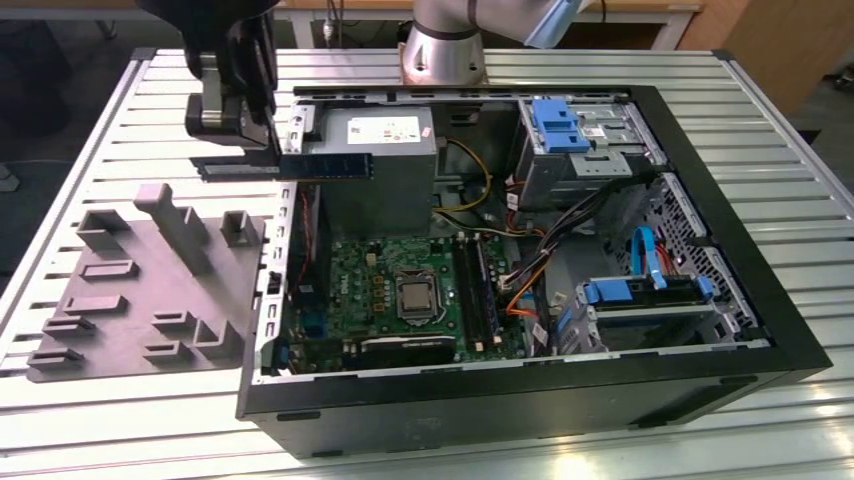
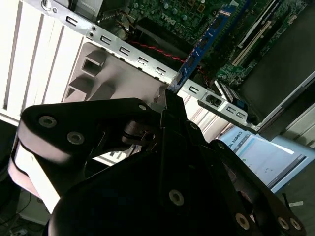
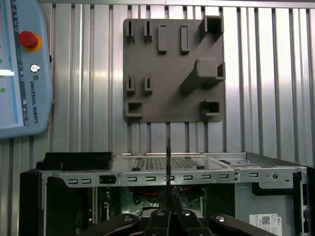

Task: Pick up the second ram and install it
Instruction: 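Pick up the second ram and move it above second insertion slot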

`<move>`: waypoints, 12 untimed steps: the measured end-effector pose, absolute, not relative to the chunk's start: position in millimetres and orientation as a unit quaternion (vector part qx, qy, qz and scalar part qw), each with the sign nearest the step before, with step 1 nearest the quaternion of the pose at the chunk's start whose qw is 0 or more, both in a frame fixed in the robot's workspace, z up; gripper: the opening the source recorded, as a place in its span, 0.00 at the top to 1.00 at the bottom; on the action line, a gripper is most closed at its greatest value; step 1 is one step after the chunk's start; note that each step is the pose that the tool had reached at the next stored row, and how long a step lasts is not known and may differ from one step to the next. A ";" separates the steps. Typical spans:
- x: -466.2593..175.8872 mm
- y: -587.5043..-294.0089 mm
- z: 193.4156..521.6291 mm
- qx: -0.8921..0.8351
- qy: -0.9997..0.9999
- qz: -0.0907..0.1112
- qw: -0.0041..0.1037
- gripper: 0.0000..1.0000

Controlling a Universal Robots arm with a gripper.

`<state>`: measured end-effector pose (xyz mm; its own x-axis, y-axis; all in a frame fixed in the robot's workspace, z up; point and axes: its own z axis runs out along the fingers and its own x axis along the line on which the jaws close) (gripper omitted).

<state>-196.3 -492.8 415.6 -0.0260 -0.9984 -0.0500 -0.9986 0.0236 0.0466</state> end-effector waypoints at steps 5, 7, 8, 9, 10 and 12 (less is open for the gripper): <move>-188.7 -492.8 415.6 -0.698 0.715 0.034 0.002 0.89; -185.7 -492.8 415.6 -0.698 0.715 0.034 0.002 0.89; -184.2 -492.8 415.6 -0.698 0.715 0.034 0.002 0.89; -182.5 -492.8 415.6 -0.698 0.715 0.034 0.002 0.89; -181.1 -492.8 415.6 -0.698 0.715 0.034 0.002 0.89; -178.4 -492.8 415.6 -0.698 0.715 0.034 0.002 0.89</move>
<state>-178.4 -492.8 415.6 -0.0259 -0.9984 -0.0500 -0.9986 0.0236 0.0466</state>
